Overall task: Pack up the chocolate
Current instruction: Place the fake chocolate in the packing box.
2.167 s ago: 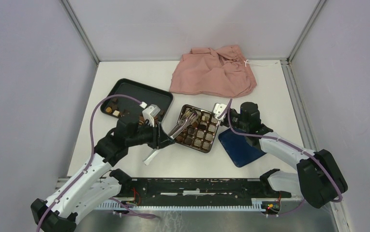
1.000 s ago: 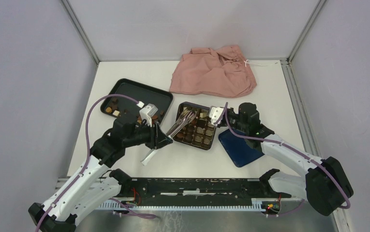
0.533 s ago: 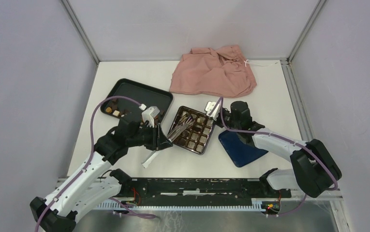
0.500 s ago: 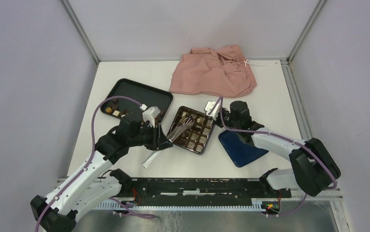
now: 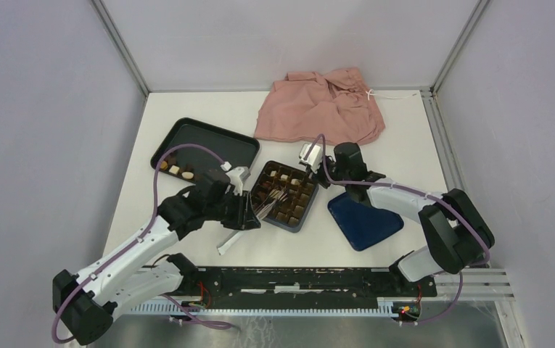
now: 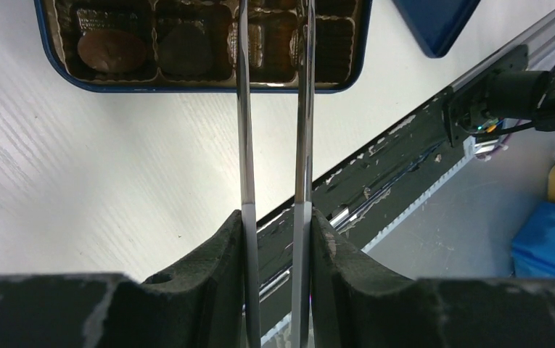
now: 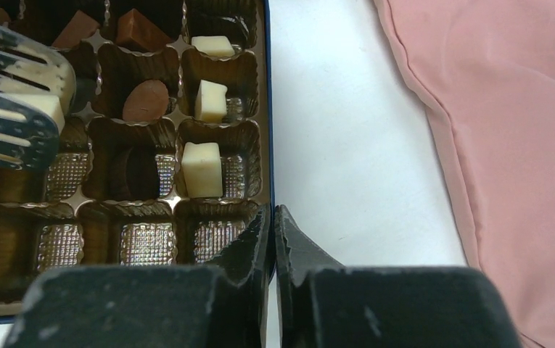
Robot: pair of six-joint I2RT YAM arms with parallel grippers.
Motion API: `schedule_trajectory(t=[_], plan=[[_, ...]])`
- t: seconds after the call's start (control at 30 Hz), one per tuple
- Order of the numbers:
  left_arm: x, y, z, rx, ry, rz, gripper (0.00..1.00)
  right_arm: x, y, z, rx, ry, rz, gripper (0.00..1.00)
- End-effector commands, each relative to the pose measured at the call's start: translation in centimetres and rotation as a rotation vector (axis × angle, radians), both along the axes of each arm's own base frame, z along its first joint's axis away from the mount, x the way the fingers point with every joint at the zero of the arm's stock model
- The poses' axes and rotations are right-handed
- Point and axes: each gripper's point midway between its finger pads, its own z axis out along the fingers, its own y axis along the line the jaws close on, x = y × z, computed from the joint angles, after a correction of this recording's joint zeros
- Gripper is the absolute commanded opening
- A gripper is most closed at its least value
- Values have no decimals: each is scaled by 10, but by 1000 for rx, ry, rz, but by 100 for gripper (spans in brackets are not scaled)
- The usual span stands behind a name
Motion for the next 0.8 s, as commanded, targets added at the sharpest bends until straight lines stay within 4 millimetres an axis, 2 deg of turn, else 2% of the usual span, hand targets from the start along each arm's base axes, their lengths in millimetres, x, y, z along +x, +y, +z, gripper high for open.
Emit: schedule_trajectory(t=[0.0, 0.2, 0.33, 0.63, 0.77], plan=[[11, -10, 18, -1, -29, 33, 2, 12, 9, 18, 29, -17, 10, 9], [16, -14, 20, 37, -41, 33, 6, 12, 9, 17, 23, -7, 19, 18], [16, -17, 18, 53, -39, 28, 15, 11, 10, 17, 23, -1, 22, 25], [14, -25, 9, 89, -27, 12, 24, 12, 7, 23, 34, 0, 22, 40], [17, -27, 11, 100, -40, 21, 32, 13, 4, 30, 49, -7, 23, 46]])
